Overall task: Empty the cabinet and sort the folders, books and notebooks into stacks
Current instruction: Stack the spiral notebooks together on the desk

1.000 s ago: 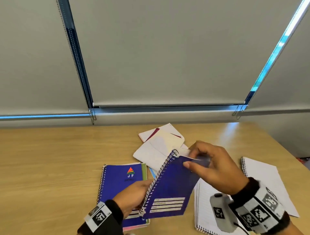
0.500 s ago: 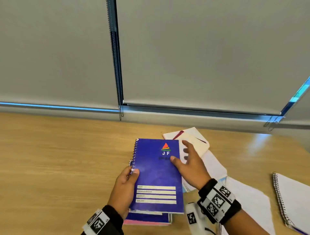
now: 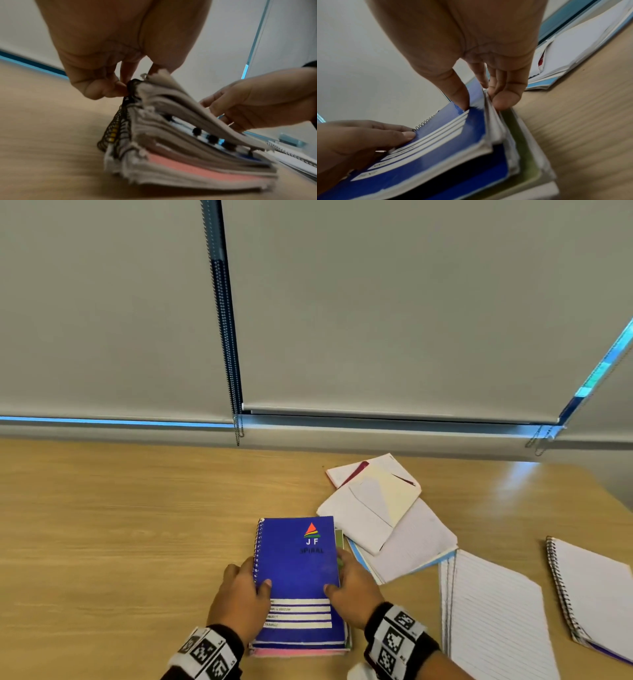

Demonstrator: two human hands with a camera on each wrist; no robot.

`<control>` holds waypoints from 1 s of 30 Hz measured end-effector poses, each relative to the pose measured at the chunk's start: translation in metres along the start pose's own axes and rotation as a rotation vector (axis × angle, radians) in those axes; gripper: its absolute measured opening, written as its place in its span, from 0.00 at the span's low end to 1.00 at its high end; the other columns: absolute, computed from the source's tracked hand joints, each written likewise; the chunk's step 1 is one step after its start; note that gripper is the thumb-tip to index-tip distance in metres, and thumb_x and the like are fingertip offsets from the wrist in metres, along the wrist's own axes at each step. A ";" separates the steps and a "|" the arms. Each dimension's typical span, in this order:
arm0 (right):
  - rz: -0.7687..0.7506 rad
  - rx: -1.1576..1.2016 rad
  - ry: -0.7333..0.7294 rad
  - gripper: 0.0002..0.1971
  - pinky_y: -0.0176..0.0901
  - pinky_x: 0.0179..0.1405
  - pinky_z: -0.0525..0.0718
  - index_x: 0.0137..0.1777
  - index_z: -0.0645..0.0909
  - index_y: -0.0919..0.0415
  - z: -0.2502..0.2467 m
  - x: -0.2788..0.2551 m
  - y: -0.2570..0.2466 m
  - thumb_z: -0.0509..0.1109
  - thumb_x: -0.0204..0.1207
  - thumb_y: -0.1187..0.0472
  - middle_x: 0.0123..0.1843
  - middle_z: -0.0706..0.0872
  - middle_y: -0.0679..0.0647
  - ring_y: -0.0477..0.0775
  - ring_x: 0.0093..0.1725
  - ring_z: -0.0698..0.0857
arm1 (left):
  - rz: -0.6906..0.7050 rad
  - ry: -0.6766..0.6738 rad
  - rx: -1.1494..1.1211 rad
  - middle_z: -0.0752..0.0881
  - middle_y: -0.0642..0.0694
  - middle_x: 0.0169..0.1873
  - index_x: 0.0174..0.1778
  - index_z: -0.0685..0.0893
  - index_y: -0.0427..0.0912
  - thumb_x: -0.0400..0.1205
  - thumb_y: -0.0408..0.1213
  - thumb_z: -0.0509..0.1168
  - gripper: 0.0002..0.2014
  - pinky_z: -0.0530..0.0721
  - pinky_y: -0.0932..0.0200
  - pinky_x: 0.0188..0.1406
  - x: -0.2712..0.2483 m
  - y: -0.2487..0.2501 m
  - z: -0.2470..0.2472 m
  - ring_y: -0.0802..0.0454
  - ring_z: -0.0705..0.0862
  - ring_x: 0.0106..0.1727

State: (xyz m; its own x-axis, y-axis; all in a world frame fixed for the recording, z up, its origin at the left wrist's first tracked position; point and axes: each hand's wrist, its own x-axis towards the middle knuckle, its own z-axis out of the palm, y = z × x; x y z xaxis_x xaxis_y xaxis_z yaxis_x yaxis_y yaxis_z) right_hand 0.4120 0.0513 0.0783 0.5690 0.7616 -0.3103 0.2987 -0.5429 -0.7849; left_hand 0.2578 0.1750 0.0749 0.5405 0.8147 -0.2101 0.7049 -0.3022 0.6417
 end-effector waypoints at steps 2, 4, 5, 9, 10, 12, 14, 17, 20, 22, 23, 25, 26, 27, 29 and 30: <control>-0.001 -0.040 0.009 0.27 0.49 0.61 0.85 0.64 0.67 0.29 0.002 0.001 0.001 0.67 0.72 0.59 0.63 0.80 0.50 0.48 0.60 0.83 | -0.019 -0.020 0.036 0.74 0.48 0.58 0.71 0.73 0.50 0.84 0.45 0.61 0.19 0.82 0.54 0.60 0.000 -0.002 0.001 0.49 0.83 0.56; 0.027 -0.080 0.007 0.27 0.49 0.64 0.84 0.73 0.67 0.40 0.005 0.002 0.003 0.68 0.75 0.59 0.65 0.75 0.51 0.50 0.62 0.81 | -0.024 -0.022 0.060 0.74 0.48 0.58 0.71 0.72 0.50 0.84 0.47 0.62 0.20 0.83 0.53 0.60 0.001 -0.004 0.002 0.49 0.82 0.57; 0.038 -0.101 0.007 0.28 0.48 0.65 0.83 0.75 0.66 0.45 0.006 0.002 0.003 0.68 0.76 0.58 0.65 0.73 0.51 0.50 0.63 0.80 | -0.025 -0.024 0.071 0.73 0.48 0.58 0.71 0.72 0.50 0.83 0.47 0.62 0.20 0.83 0.53 0.60 0.001 -0.004 0.001 0.50 0.82 0.58; 0.065 -0.140 -0.018 0.28 0.42 0.64 0.83 0.78 0.65 0.48 0.008 0.003 0.009 0.69 0.79 0.54 0.68 0.70 0.51 0.49 0.66 0.77 | -0.031 -0.040 0.086 0.73 0.49 0.60 0.74 0.70 0.51 0.83 0.50 0.63 0.24 0.85 0.55 0.59 0.005 -0.006 0.001 0.52 0.81 0.60; 0.066 -0.135 -0.022 0.28 0.43 0.63 0.84 0.78 0.64 0.48 0.008 0.003 0.010 0.69 0.79 0.54 0.69 0.70 0.50 0.49 0.66 0.77 | -0.030 -0.040 0.087 0.73 0.49 0.61 0.75 0.69 0.51 0.83 0.50 0.63 0.24 0.85 0.55 0.59 0.005 -0.006 0.002 0.52 0.80 0.61; 0.058 -0.146 -0.014 0.28 0.44 0.63 0.84 0.78 0.64 0.49 0.009 0.004 0.013 0.69 0.80 0.53 0.69 0.69 0.50 0.49 0.67 0.77 | -0.025 -0.035 0.090 0.73 0.49 0.61 0.75 0.69 0.51 0.83 0.49 0.63 0.24 0.84 0.55 0.59 0.004 -0.006 0.004 0.51 0.80 0.61; 0.037 -0.162 -0.013 0.30 0.43 0.63 0.84 0.80 0.62 0.50 0.008 0.002 0.015 0.68 0.80 0.51 0.70 0.69 0.49 0.48 0.67 0.76 | -0.014 -0.022 0.098 0.73 0.48 0.61 0.75 0.69 0.51 0.84 0.49 0.62 0.23 0.83 0.54 0.60 0.002 -0.007 0.006 0.50 0.79 0.61; 0.010 -0.141 -0.045 0.30 0.39 0.61 0.85 0.81 0.61 0.49 0.004 -0.003 0.018 0.67 0.81 0.49 0.68 0.68 0.47 0.45 0.66 0.75 | 0.003 0.004 0.126 0.72 0.46 0.64 0.77 0.67 0.49 0.84 0.47 0.61 0.25 0.81 0.53 0.63 0.000 -0.005 0.007 0.48 0.76 0.65; 0.005 -0.122 -0.030 0.30 0.41 0.61 0.85 0.81 0.62 0.49 -0.007 -0.012 0.024 0.66 0.81 0.49 0.68 0.67 0.48 0.47 0.69 0.74 | 0.041 0.070 0.286 0.60 0.43 0.77 0.83 0.53 0.50 0.82 0.46 0.62 0.35 0.71 0.49 0.73 -0.001 0.007 0.007 0.44 0.63 0.76; 0.004 -0.199 0.044 0.30 0.40 0.66 0.81 0.81 0.61 0.48 -0.019 -0.022 0.035 0.66 0.81 0.49 0.72 0.68 0.49 0.47 0.72 0.71 | 0.133 0.116 0.362 0.51 0.42 0.82 0.84 0.48 0.52 0.81 0.47 0.63 0.39 0.63 0.47 0.77 -0.002 0.021 0.008 0.43 0.55 0.80; 0.001 -0.280 0.090 0.31 0.39 0.69 0.77 0.81 0.61 0.47 -0.027 -0.030 0.041 0.66 0.80 0.49 0.73 0.68 0.49 0.47 0.73 0.70 | 0.197 0.119 0.366 0.50 0.42 0.82 0.84 0.50 0.53 0.81 0.47 0.63 0.38 0.60 0.46 0.78 -0.003 0.028 0.011 0.43 0.54 0.81; 0.015 -0.434 0.141 0.32 0.42 0.73 0.72 0.81 0.61 0.45 -0.045 -0.047 0.058 0.65 0.78 0.50 0.75 0.67 0.49 0.50 0.74 0.69 | 0.331 0.082 0.341 0.55 0.45 0.82 0.82 0.60 0.56 0.81 0.48 0.63 0.32 0.59 0.46 0.78 -0.004 0.042 0.019 0.44 0.55 0.81; 0.046 -0.517 0.140 0.33 0.44 0.73 0.71 0.82 0.59 0.45 -0.055 -0.057 0.067 0.64 0.77 0.51 0.76 0.66 0.49 0.52 0.74 0.68 | 0.397 0.049 0.323 0.58 0.47 0.81 0.80 0.65 0.57 0.82 0.47 0.62 0.29 0.60 0.47 0.78 -0.004 0.050 0.025 0.45 0.56 0.81; 0.081 -0.603 0.128 0.34 0.46 0.73 0.70 0.82 0.57 0.44 -0.065 -0.067 0.074 0.63 0.76 0.53 0.78 0.64 0.50 0.53 0.75 0.66 | 0.454 0.009 0.300 0.61 0.50 0.80 0.78 0.68 0.59 0.82 0.48 0.62 0.26 0.61 0.49 0.77 -0.005 0.055 0.031 0.47 0.58 0.80; 0.196 -0.748 0.090 0.36 0.49 0.74 0.67 0.83 0.53 0.43 -0.084 -0.088 0.087 0.62 0.75 0.56 0.80 0.59 0.50 0.55 0.78 0.63 | 0.553 -0.089 0.248 0.66 0.57 0.75 0.74 0.70 0.60 0.83 0.47 0.61 0.22 0.65 0.56 0.74 -0.008 0.065 0.045 0.54 0.63 0.76; 0.257 -0.796 0.058 0.37 0.50 0.74 0.66 0.83 0.51 0.42 -0.090 -0.097 0.094 0.61 0.75 0.55 0.81 0.58 0.51 0.56 0.79 0.61 | 0.594 -0.141 0.221 0.68 0.59 0.72 0.73 0.71 0.60 0.83 0.47 0.61 0.21 0.66 0.59 0.72 -0.009 0.069 0.051 0.56 0.66 0.73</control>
State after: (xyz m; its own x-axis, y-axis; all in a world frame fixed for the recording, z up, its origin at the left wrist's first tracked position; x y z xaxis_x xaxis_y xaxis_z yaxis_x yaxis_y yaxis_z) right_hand 0.4537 -0.1056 0.0833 0.7250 0.5727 -0.3826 0.5941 -0.8011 -0.0733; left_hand 0.3247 0.1213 0.0831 0.9122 0.4087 0.0292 0.3369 -0.7886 0.5144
